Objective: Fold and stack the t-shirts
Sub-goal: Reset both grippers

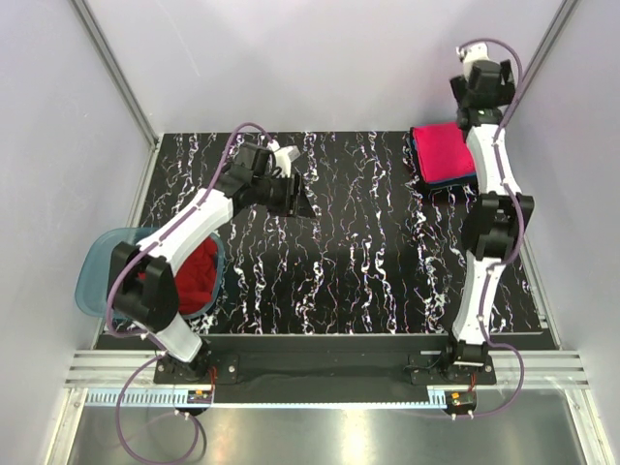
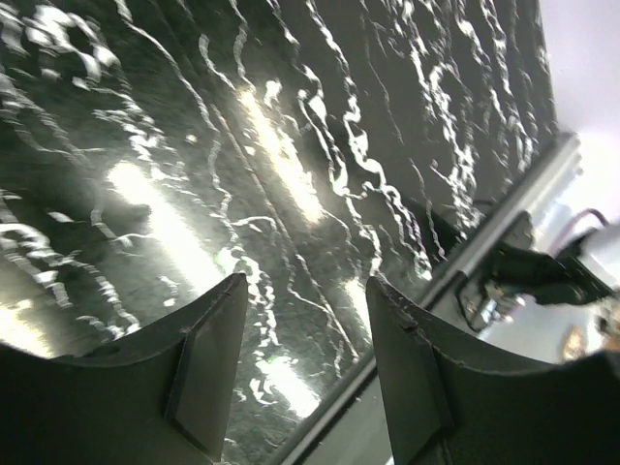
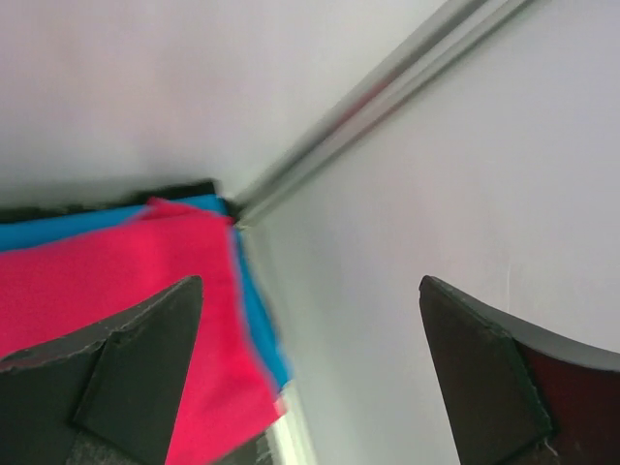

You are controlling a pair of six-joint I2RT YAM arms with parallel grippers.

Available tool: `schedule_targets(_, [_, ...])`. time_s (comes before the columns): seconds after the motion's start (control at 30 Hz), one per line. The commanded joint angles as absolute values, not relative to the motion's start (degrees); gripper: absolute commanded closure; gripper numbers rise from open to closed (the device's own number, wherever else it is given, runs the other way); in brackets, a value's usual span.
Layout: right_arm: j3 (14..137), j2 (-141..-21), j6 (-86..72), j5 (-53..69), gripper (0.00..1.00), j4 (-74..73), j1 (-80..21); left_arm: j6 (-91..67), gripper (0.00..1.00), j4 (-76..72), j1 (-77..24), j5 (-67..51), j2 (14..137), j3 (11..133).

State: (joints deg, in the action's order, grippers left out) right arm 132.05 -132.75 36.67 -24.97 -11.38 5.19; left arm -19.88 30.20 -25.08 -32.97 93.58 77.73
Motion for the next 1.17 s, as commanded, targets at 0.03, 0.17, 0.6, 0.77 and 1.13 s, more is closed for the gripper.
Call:
schedule_targets(0.03, [124.2, -113.49, 16.66, -30.41, 0.0, -21.06, -7.18, -16.53, 0.42, 29.79, -24.79, -23.83, 85.18, 81.73])
schedule_targets(0.17, [124.0, -103.73, -0.14, -26.31, 0.0, -37.49, -17.9, -15.29, 0.4, 30.76, -24.52, -20.75, 79.12, 82.35])
schedule_targets(0.6, [83.46, -72.88, -29.7, 12.31, 0.0, -43.34, -18.72, -18.46, 0.01, 30.85, -24.17, -16.34, 57.86, 72.0])
schedule_targets(0.77, [74.29, -60.5, -33.13, 12.29, 0.0, -40.52, -18.63, -22.06, 0.01, 28.65, -24.17, -19.42, 52.21, 66.98])
schedule_targets(1.13, [71.55, -55.37, -33.91, 9.58, 0.0, -38.41, -18.72, -22.77, 0.01, 30.5, -24.17, -19.6, 48.16, 64.25])
